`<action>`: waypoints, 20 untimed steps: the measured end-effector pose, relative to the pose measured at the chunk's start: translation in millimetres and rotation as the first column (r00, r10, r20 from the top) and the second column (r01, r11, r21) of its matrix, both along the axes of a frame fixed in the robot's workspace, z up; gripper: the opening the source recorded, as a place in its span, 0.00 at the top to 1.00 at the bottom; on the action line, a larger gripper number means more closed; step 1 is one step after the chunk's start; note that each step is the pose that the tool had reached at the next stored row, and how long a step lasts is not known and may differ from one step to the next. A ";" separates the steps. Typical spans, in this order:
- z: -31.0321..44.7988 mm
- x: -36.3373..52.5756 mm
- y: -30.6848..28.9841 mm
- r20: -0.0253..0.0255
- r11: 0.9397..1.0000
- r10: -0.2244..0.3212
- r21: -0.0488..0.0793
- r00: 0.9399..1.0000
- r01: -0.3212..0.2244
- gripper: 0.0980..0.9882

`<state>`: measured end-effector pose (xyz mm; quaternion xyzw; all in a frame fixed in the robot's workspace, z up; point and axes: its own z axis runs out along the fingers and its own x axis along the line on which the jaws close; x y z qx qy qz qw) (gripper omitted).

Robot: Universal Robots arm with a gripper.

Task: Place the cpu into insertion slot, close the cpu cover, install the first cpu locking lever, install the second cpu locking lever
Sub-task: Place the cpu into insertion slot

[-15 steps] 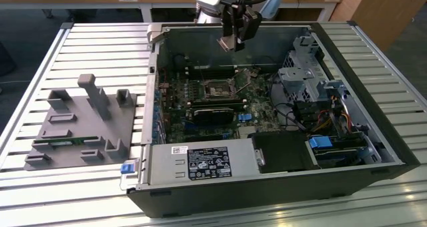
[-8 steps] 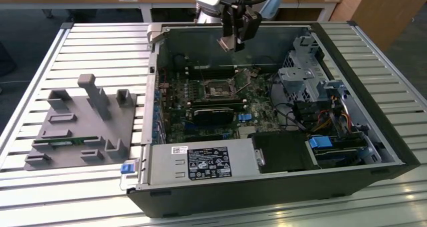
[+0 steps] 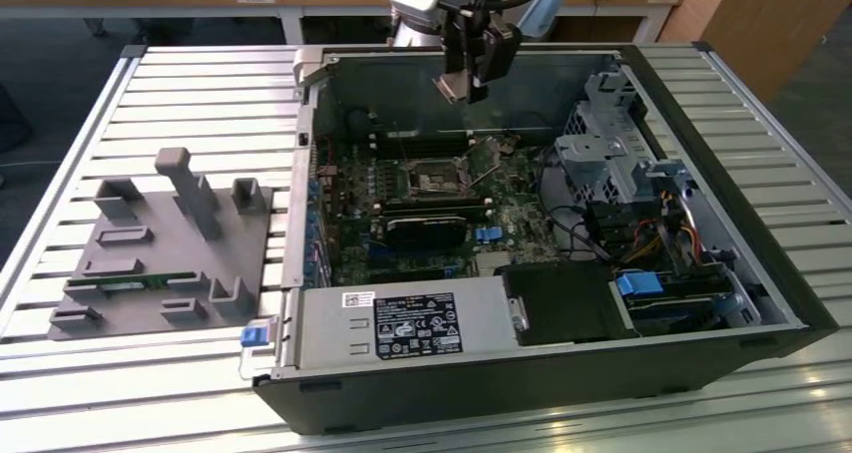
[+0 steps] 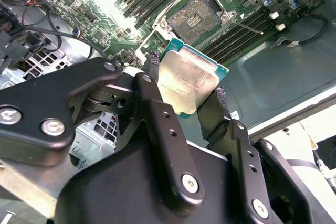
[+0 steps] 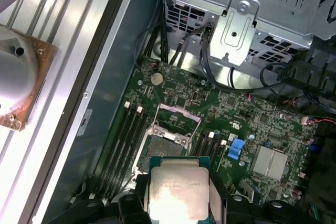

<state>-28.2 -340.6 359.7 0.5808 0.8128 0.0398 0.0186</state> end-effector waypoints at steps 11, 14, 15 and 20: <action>-0.4 0.0 0.0 0.000 1.000 -0.030 0.000 1.000 0.030 0.50; -1.2 -0.1 0.0 0.000 0.998 -0.066 0.000 0.998 0.066 0.50; -1.5 -0.1 0.0 0.000 0.997 -0.080 0.000 0.997 0.080 0.50; -3.3 -0.8 0.0 0.000 0.989 -0.148 -0.001 0.989 0.148 0.50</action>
